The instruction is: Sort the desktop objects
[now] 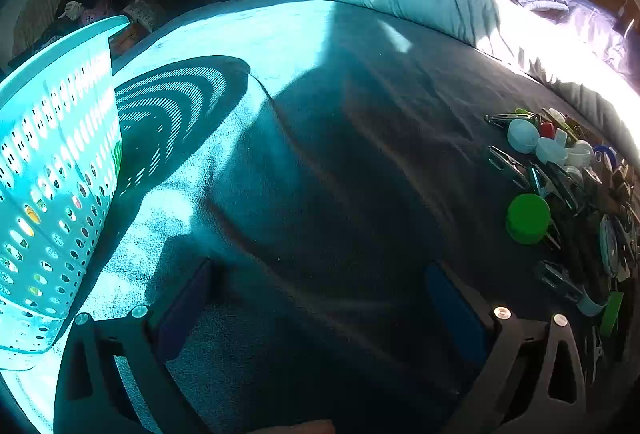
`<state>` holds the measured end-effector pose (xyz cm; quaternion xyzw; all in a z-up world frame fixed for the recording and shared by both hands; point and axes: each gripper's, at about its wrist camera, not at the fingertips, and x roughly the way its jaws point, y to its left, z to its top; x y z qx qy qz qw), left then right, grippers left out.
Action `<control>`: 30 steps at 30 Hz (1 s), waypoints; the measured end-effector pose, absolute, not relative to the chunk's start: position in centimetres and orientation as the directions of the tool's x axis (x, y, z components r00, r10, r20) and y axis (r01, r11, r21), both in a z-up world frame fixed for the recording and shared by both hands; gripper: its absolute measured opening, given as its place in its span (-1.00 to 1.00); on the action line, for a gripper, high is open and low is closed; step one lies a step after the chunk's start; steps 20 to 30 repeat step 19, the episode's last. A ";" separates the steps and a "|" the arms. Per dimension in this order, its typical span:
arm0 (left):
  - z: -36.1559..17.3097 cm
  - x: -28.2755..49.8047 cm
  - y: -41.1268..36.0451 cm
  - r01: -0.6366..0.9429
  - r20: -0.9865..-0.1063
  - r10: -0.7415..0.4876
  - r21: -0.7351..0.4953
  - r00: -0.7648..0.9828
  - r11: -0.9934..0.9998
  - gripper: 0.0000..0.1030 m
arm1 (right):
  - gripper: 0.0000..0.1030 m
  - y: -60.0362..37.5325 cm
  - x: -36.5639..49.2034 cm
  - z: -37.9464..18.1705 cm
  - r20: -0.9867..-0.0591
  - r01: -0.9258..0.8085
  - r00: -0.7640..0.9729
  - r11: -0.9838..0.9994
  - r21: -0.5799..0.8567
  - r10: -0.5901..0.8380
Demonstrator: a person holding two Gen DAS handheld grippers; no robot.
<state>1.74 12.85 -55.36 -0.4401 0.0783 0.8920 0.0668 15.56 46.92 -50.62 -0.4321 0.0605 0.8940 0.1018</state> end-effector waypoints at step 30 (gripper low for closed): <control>-55.6 1.7 13.0 -0.185 -0.786 0.053 0.079 -0.616 -0.980 1.00 | 1.00 47.0 15.6 -50.6 -0.785 -0.235 -0.606 -0.972 0.020 0.130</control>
